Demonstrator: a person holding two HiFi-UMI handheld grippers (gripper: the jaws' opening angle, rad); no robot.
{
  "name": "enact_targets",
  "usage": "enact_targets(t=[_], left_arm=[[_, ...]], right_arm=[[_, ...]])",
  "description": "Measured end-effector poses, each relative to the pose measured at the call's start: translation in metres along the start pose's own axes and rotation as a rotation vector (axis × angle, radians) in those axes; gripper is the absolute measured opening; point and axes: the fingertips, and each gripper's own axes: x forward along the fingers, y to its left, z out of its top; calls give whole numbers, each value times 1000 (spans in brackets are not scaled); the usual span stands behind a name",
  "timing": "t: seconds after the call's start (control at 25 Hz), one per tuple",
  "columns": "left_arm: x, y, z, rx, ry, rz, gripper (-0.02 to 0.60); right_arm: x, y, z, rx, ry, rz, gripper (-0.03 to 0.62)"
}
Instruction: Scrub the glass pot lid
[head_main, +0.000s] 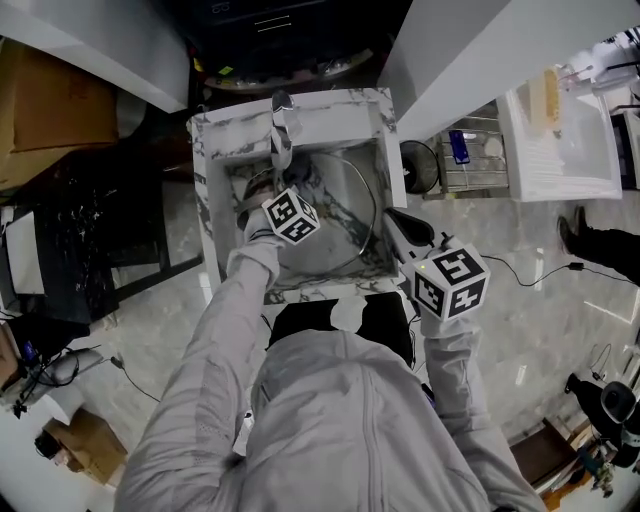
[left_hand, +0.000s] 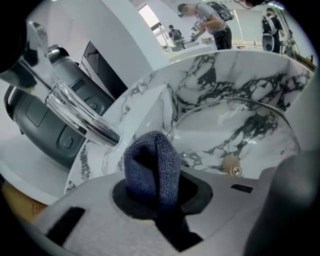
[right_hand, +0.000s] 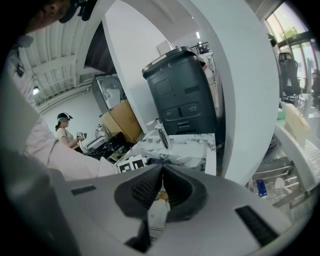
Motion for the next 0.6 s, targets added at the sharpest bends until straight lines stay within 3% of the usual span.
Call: enact_targets(t=[0.28,0.6], left_arm=[[16,-18,-6,1,25,-51,77],[17,-29,-2,-56,29,-113,77]], right_arm=[[-1,-2,-8,9,22,-7,29],[-2,1,-14,21,24,-7,29]])
